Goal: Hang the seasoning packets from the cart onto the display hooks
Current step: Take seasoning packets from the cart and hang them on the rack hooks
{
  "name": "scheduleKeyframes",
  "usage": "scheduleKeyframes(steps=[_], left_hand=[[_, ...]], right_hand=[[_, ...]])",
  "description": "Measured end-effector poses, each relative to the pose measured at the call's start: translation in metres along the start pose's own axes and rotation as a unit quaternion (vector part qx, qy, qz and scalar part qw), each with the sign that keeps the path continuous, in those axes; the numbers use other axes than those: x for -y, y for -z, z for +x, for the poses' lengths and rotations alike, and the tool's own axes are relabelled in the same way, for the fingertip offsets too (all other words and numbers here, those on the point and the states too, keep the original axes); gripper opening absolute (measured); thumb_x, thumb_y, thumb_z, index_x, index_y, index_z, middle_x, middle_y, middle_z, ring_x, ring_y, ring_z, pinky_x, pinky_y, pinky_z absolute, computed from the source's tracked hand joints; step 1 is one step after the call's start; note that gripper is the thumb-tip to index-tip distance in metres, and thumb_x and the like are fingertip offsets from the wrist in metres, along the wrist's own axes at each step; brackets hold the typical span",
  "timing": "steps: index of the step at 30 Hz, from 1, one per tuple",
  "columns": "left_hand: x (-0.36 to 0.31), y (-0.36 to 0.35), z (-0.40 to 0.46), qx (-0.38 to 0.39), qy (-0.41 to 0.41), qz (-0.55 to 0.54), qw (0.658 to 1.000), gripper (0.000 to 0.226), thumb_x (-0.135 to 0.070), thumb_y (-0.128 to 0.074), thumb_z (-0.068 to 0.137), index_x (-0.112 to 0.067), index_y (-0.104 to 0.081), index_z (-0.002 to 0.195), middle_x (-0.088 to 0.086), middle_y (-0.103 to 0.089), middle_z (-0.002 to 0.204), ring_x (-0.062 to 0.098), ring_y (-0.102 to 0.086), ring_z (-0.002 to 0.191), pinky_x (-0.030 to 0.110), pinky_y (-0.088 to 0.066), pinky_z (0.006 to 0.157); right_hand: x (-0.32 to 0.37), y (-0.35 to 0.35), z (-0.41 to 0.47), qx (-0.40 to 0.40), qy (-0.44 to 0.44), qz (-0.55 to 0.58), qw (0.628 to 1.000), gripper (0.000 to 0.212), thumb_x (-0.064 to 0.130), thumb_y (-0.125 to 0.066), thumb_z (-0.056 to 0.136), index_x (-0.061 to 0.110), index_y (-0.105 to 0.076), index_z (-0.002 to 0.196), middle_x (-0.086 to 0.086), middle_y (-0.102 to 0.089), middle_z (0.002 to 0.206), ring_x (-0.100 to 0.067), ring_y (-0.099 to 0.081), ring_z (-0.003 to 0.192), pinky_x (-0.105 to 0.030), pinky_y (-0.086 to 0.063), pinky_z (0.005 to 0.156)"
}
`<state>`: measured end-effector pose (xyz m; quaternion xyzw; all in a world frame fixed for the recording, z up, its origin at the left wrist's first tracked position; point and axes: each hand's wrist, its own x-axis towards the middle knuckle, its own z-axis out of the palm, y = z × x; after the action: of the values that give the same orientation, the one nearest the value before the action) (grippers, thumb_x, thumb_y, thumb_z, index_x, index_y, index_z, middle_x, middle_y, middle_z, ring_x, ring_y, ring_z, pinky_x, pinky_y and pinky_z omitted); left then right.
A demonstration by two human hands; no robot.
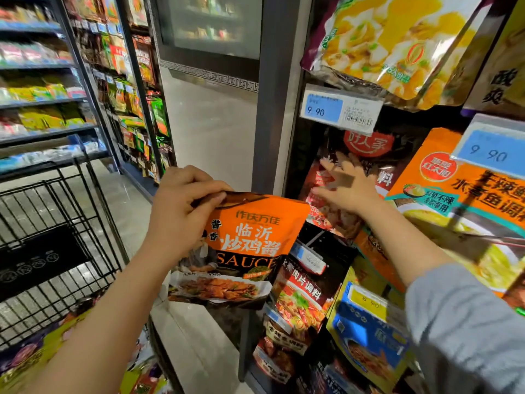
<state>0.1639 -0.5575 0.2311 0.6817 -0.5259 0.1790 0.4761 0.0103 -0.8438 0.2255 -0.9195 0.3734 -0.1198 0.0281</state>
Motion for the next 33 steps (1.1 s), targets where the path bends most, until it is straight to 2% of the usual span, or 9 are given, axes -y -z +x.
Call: scheduleKeyframes(steps=[3, 6, 10, 16, 21, 24, 28, 31, 33], left_hand=[[-0.007, -0.011, 0.006, -0.001, 0.000, -0.008, 1.000, 0.022, -0.018, -0.062, 0.083, -0.034, -0.065, 0.099, -0.019, -0.053, 0.085, 0.020, -0.050, 0.090, 0.022, -0.034, 0.083], [-0.011, -0.018, 0.008, -0.005, 0.021, -0.035, 0.999, 0.022, -0.020, -0.061, 0.083, -0.036, -0.064, 0.097, -0.020, -0.053, 0.088, 0.014, -0.048, 0.092, 0.013, -0.031, 0.084], [-0.023, -0.024, 0.012, 0.013, 0.004, -0.063, 0.998, 0.022, -0.019, -0.061, 0.083, -0.035, -0.064, 0.097, -0.022, -0.053, 0.088, 0.010, -0.046, 0.094, 0.012, -0.030, 0.086], [-0.038, -0.026, 0.018, 0.048, -0.058, -0.104, 0.992, 0.022, -0.016, -0.063, 0.082, -0.033, -0.065, 0.095, -0.022, -0.052, 0.086, 0.010, -0.045, 0.091, 0.007, -0.028, 0.083], [-0.046, -0.025, 0.014, 0.082, -0.086, -0.166, 0.979, 0.019, -0.019, -0.062, 0.084, -0.034, -0.066, 0.094, -0.010, -0.059, 0.087, 0.019, -0.053, 0.091, 0.009, -0.031, 0.084], [-0.055, -0.029, 0.012, 0.116, -0.086, -0.237, 0.961, 0.016, -0.031, -0.063, 0.083, -0.035, -0.067, 0.098, -0.018, -0.057, 0.093, 0.011, -0.053, 0.095, 0.015, -0.036, 0.087], [-0.074, -0.041, -0.004, 0.191, -0.032, -0.372, 0.908, 0.035, -0.031, -0.072, 0.081, -0.044, -0.060, 0.112, -0.025, -0.055, 0.108, -0.003, -0.055, 0.104, 0.010, -0.044, 0.085], [-0.095, -0.050, -0.025, 0.269, 0.054, -0.508, 0.816, 0.048, -0.007, -0.065, 0.085, -0.036, -0.056, 0.121, -0.018, -0.058, 0.121, 0.001, -0.060, 0.108, 0.013, -0.052, 0.071], [-0.112, -0.055, -0.034, 0.274, 0.045, -0.548, 0.789, 0.051, 0.002, -0.066, 0.083, -0.032, -0.058, 0.120, -0.022, -0.064, 0.113, -0.004, -0.062, 0.101, 0.012, -0.052, 0.067]], right_hand=[[0.021, 0.024, -0.027, -0.106, 0.071, 0.312, 0.942, 0.050, 0.044, -0.047, 0.095, 0.031, -0.035, 0.142, -0.003, -0.046, 0.138, -0.021, -0.047, 0.126, -0.038, -0.036, 0.105], [0.041, 0.047, -0.069, -0.099, 0.157, 0.424, 0.887, 0.032, 0.038, -0.054, 0.091, 0.032, -0.054, 0.122, 0.012, -0.063, 0.112, -0.005, -0.059, 0.106, -0.027, -0.047, 0.094], [0.056, 0.052, -0.104, -0.082, 0.216, 0.348, 0.909, 0.026, 0.028, -0.067, 0.082, 0.037, -0.063, 0.106, 0.022, -0.065, 0.101, 0.001, -0.061, 0.099, -0.020, -0.047, 0.085], [0.063, 0.062, -0.133, -0.126, 0.123, 0.316, 0.932, 0.016, 0.017, -0.073, 0.080, 0.027, -0.070, 0.092, 0.023, -0.063, 0.086, 0.001, -0.059, 0.088, -0.011, -0.044, 0.078], [0.074, 0.070, -0.169, -0.248, 0.089, 0.237, 0.935, 0.011, 0.018, -0.070, 0.075, 0.012, -0.074, 0.083, 0.017, -0.062, 0.082, 0.006, -0.054, 0.084, -0.001, -0.036, 0.075], [0.079, 0.079, -0.198, -0.286, 0.057, 0.201, 0.935, 0.011, 0.018, -0.070, 0.076, 0.013, -0.074, 0.085, 0.017, -0.063, 0.086, 0.003, -0.057, 0.088, -0.006, -0.038, 0.080], [0.076, 0.090, -0.247, -0.309, -0.016, 0.149, 0.939, 0.013, 0.020, -0.068, 0.077, 0.012, -0.074, 0.085, 0.001, -0.072, 0.085, -0.008, -0.061, 0.082, -0.022, -0.046, 0.074], [0.073, 0.099, -0.285, -0.316, -0.074, 0.098, 0.941, 0.015, 0.023, -0.067, 0.078, 0.013, -0.074, 0.087, 0.002, -0.072, 0.087, -0.010, -0.064, 0.084, -0.027, -0.049, 0.076], [0.071, 0.106, -0.306, -0.321, -0.104, 0.079, 0.938, 0.016, 0.022, -0.067, 0.078, 0.013, -0.074, 0.088, 0.002, -0.072, 0.088, -0.010, -0.065, 0.084, -0.024, -0.049, 0.078]])
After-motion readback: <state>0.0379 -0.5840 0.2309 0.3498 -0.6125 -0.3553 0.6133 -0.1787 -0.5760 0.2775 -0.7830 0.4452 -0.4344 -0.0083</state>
